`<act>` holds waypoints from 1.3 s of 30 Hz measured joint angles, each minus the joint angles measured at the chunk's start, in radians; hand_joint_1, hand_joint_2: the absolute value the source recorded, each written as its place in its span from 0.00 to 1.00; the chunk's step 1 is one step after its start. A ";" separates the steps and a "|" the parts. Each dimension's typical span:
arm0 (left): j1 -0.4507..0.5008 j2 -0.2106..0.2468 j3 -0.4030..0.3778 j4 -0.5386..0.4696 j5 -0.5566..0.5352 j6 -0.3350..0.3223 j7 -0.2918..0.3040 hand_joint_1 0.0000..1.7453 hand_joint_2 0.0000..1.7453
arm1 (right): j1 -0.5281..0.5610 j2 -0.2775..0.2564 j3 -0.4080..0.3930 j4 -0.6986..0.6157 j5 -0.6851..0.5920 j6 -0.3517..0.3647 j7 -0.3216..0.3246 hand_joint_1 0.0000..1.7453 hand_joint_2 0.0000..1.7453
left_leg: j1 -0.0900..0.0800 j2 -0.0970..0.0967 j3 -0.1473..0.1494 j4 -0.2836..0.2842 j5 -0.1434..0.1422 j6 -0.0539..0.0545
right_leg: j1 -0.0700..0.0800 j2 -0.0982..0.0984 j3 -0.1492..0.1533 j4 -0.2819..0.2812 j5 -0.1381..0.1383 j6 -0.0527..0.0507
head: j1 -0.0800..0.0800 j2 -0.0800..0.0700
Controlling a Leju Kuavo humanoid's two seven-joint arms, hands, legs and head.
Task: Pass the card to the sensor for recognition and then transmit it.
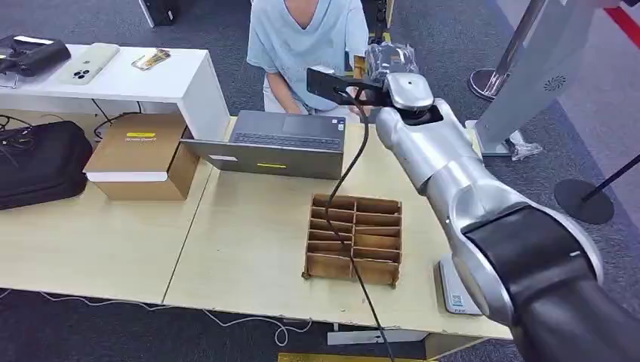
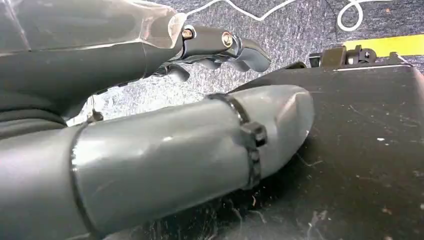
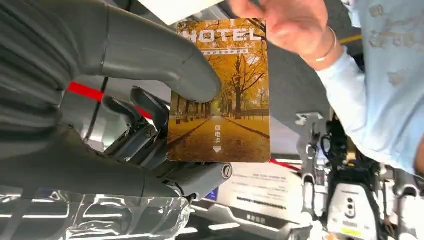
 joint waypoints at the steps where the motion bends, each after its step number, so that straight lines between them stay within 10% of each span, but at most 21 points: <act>1: 0.000 0.000 0.000 0.000 0.000 0.000 0.000 0.00 0.00 | -0.002 0.000 -0.004 0.003 0.001 0.004 0.006 1.00 1.00 | 0.000 0.000 0.000 0.000 0.000 0.000 | 0.000 0.000 0.000 0.000 0.000 0.000 | 0.000 0.000; 16: -0.003 -0.001 0.000 0.000 -0.007 -0.001 0.000 0.00 0.00 | -0.008 -0.026 -0.021 0.032 0.050 0.045 0.064 1.00 1.00 | 0.000 0.000 0.000 0.000 0.000 0.000 | 0.000 0.000 0.000 0.000 0.000 0.000 | 0.000 0.000; 17: -0.003 -0.001 0.000 0.000 -0.007 -0.001 0.000 0.00 0.00 | -0.008 -0.027 -0.021 0.032 0.051 0.044 0.064 0.08 1.00 | 0.000 0.000 0.000 0.000 0.000 0.000 | 0.000 0.000 0.000 0.000 0.000 0.000 | 0.000 0.000; 19: -0.004 -0.001 0.000 0.000 -0.008 -0.001 0.000 0.00 0.00 | -0.008 -0.029 -0.024 0.032 0.050 0.040 0.063 0.00 1.00 | 0.000 0.000 0.000 0.000 0.000 0.000 | 0.000 0.000 0.000 0.000 0.000 0.000 | 0.000 0.000; 39: -0.005 -0.008 0.000 0.000 -0.014 0.011 0.003 0.00 0.00 | 0.012 -0.049 -0.161 0.031 -0.072 -0.067 0.058 0.00 1.00 | 0.000 0.000 0.000 0.000 0.000 0.000 | 0.000 0.000 0.000 0.000 0.000 0.000 | 0.000 0.000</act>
